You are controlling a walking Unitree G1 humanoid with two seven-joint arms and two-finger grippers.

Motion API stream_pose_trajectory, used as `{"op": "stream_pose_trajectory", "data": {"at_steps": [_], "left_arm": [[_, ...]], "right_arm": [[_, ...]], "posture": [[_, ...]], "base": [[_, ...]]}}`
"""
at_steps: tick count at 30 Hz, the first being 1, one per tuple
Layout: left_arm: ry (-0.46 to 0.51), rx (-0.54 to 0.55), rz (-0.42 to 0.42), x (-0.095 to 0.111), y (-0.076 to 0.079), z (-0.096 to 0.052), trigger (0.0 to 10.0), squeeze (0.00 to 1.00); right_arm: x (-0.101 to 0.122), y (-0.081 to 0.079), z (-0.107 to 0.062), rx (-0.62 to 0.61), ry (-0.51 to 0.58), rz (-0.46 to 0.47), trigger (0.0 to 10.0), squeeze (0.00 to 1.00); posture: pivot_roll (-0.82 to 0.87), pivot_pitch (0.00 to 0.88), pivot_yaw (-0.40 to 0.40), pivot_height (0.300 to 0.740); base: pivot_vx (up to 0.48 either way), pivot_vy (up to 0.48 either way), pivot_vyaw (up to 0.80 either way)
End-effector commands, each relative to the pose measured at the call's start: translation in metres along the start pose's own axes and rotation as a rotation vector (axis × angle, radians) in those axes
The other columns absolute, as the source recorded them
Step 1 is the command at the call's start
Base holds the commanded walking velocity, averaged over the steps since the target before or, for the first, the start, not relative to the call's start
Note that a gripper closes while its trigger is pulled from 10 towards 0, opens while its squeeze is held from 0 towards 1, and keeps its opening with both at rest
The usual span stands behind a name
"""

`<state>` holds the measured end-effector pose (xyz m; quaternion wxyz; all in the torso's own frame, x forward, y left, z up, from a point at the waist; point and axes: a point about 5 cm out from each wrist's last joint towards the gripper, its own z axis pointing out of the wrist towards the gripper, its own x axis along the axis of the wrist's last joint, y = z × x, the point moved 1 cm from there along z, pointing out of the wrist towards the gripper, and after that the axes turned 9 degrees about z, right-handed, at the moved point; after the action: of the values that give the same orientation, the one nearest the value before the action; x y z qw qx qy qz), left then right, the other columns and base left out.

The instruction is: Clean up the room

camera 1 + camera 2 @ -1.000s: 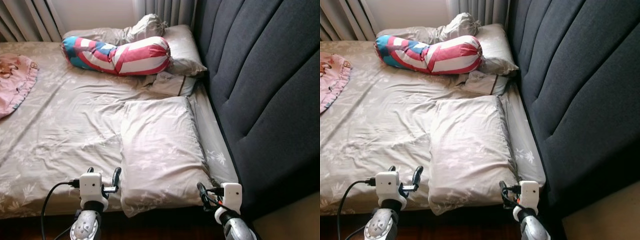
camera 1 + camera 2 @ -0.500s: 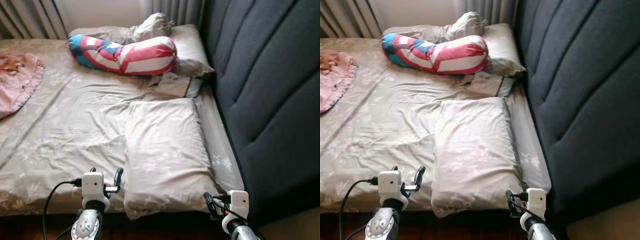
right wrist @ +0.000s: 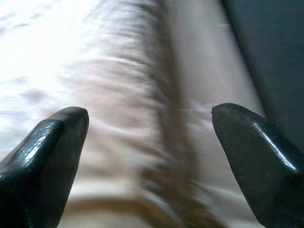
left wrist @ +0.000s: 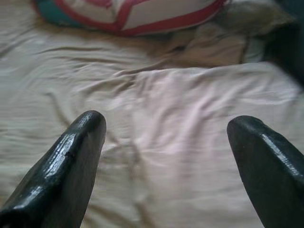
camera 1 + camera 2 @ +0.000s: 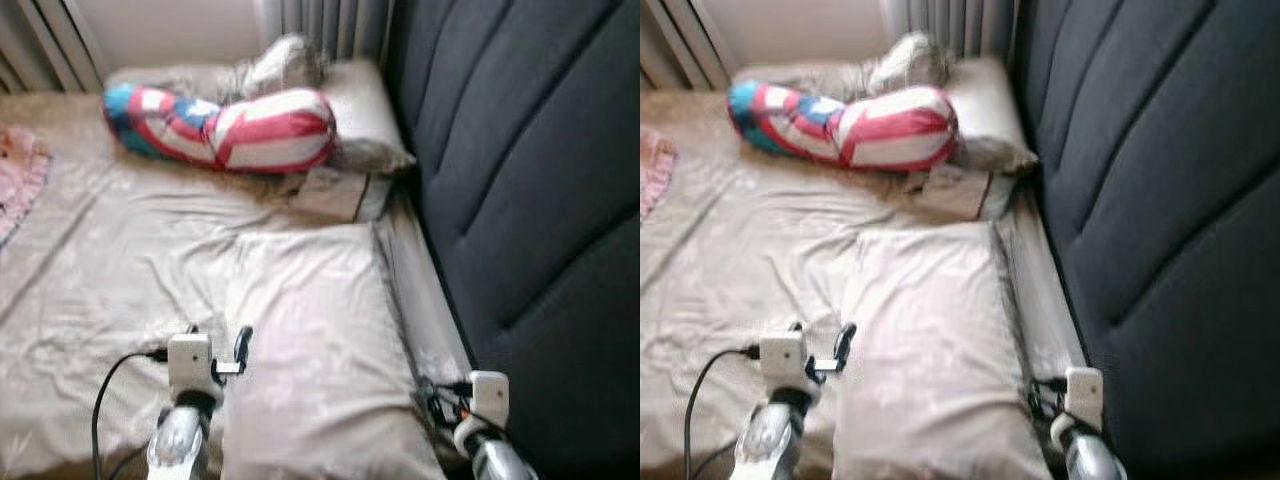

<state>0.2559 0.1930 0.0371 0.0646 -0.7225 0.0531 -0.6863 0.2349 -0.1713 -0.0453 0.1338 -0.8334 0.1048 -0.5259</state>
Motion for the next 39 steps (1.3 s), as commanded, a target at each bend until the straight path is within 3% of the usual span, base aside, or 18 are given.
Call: {"op": "stream_pose_trajectory", "data": {"at_steps": [1, 10, 16, 20, 23, 27, 33, 36, 39], "left_arm": [[-0.005, -0.028, -0.009, 0.000, 0.008, 0.000, 10.0, 0.00], [-0.009, -0.040, -0.016, 0.000, 0.010, -0.001, 10.0, 0.00], [-0.007, -0.043, -0.020, 0.000, 0.012, -0.001, 10.0, 0.00], [-0.006, -0.049, -0.025, 0.000, 0.014, -0.002, 10.0, 0.00], [-0.008, -0.052, -0.025, -0.001, 0.015, -0.002, 10.0, 0.00], [-0.011, -0.055, -0.024, -0.001, 0.015, -0.003, 10.0, 0.00], [-0.006, -0.047, -0.017, 0.000, 0.013, -0.002, 10.0, 0.00], [0.001, -0.039, -0.016, 0.001, 0.012, -0.001, 10.0, 0.00], [0.010, -0.015, -0.015, 0.003, 0.009, 0.000, 10.0, 0.00]], "right_arm": [[-0.005, 0.012, -0.007, -0.034, -0.018, 0.003, 10.0, 0.00], [-0.001, 0.012, -0.008, -0.019, 0.032, 0.029, 10.0, 0.00], [0.006, 0.014, -0.008, -0.033, 0.070, -0.041, 10.0, 0.00], [0.033, 0.000, 0.004, -0.013, 0.208, -0.049, 10.0, 0.00], [0.043, -0.004, 0.008, 0.000, 0.245, -0.054, 10.0, 0.00], [0.052, -0.012, 0.009, 0.027, 0.291, -0.075, 10.0, 0.00], [0.083, -0.034, 0.006, 0.115, 0.436, -0.100, 10.0, 0.00], [0.081, -0.038, 0.006, 0.128, 0.422, -0.105, 10.0, 0.00], [0.065, -0.048, 0.006, 0.161, 0.356, -0.096, 10.0, 0.00]], "posture": [[-0.14, 0.092, -0.034, 0.740], [-0.14, 0.091, -0.035, 0.740], [-0.14, 0.089, -0.036, 0.740], [-0.14, 0.071, -0.034, 0.740], [-0.15, 0.057, -0.032, 0.740], [-0.15, 0.048, -0.031, 0.740], [-0.14, 0.040, -0.032, 0.740], [-0.14, 0.043, -0.034, 0.740], [-0.14, 0.056, -0.037, 0.740]], "base": [[0.000, 0.000, 0.00], [0.000, 0.000, 0.00], [0.000, 0.000, 0.00], [0.000, 0.000, 0.00], [0.000, 0.000, 0.00], [0.000, 0.000, 0.00], [0.000, 0.000, 0.00], [0.000, 0.000, 0.00], [0.000, 0.000, 0.00]]}}
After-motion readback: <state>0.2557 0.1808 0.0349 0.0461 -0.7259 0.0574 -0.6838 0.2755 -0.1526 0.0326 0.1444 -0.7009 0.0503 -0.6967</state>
